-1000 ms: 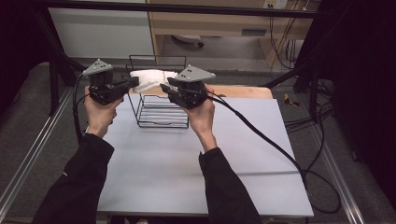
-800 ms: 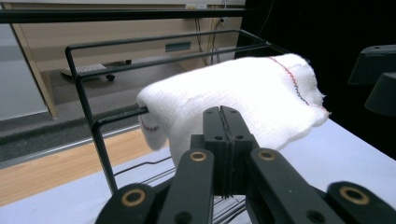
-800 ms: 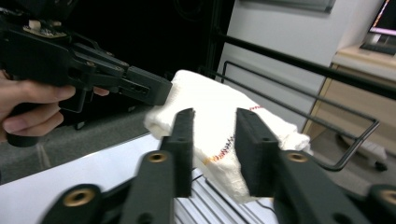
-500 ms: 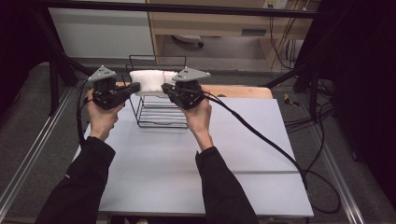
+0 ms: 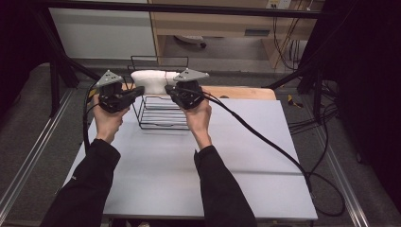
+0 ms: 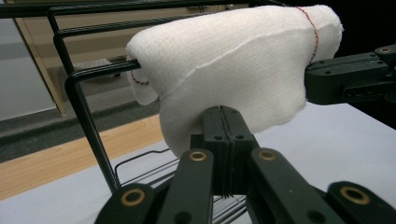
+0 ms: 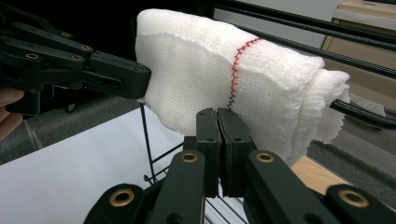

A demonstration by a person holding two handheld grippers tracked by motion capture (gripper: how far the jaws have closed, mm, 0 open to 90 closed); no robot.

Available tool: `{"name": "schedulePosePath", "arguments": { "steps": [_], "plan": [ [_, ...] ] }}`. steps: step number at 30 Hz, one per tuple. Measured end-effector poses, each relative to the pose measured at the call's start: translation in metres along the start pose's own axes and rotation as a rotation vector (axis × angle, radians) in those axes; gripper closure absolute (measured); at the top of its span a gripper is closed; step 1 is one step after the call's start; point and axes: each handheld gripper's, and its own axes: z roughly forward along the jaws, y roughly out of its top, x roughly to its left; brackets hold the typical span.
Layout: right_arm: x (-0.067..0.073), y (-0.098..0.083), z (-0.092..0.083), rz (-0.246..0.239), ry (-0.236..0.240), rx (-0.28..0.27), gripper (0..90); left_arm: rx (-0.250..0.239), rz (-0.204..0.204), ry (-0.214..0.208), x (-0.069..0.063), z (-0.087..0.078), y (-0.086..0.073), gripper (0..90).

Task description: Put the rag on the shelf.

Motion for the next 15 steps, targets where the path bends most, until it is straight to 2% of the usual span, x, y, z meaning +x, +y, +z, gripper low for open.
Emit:
{"name": "schedulePosePath", "arguments": {
  "steps": [6, 10, 15],
  "plan": [
    [0.001, 0.0, -0.004, -0.007, 0.011, -0.008, 86.0, -0.012, 0.003, -0.003, -0.001, -0.005, -0.001, 88.1],
    [0.003, 0.002, -0.011, 0.001, 0.026, -0.022, 80.3, -0.016, 0.006, -0.008, -0.002, -0.01, -0.003, 86.1],
    [0.002, 0.002, -0.023, 0.011, 0.034, -0.032, 69.0, -0.013, 0.019, -0.011, -0.003, -0.019, -0.009, 80.6]
  ]
}}
